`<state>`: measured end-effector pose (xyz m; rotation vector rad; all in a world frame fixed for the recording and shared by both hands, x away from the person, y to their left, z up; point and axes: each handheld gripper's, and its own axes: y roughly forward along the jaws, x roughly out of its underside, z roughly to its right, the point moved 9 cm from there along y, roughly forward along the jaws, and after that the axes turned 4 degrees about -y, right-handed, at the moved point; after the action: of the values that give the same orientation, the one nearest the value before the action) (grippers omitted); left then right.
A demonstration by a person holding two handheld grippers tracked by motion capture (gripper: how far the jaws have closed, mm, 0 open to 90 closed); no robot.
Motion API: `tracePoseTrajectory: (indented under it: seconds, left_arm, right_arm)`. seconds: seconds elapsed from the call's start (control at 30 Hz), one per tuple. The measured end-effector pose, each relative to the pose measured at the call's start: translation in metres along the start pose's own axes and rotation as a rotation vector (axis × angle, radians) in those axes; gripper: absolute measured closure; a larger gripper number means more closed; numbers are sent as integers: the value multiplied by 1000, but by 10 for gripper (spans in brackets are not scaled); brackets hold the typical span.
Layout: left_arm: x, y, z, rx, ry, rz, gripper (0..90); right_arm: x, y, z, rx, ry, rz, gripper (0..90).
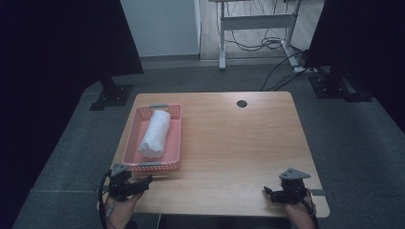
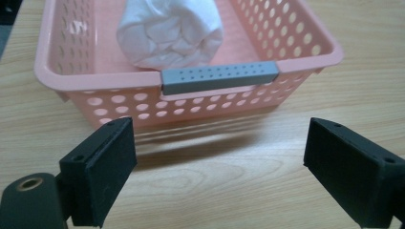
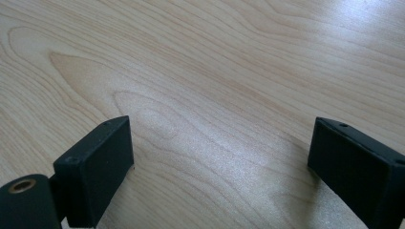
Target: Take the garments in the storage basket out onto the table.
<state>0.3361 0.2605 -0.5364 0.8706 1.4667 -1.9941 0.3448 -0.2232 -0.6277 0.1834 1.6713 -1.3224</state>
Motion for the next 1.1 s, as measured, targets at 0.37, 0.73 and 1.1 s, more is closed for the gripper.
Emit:
tracePoseTrajectory:
  seconds: [0.37,0.73,1.1]
  left_arm:
    - [-11,-7,-1,-4,11,7,95]
    - [-19,-1,-1,-60,71,-26,27]
    - [-35,7,4,-72,78,-15,46]
  right_arm:
    - [0,0,0,0,-1,0,76]
    - [0,0,0,0,1,1,76]
    - [0,0,0,0,1,1,76]
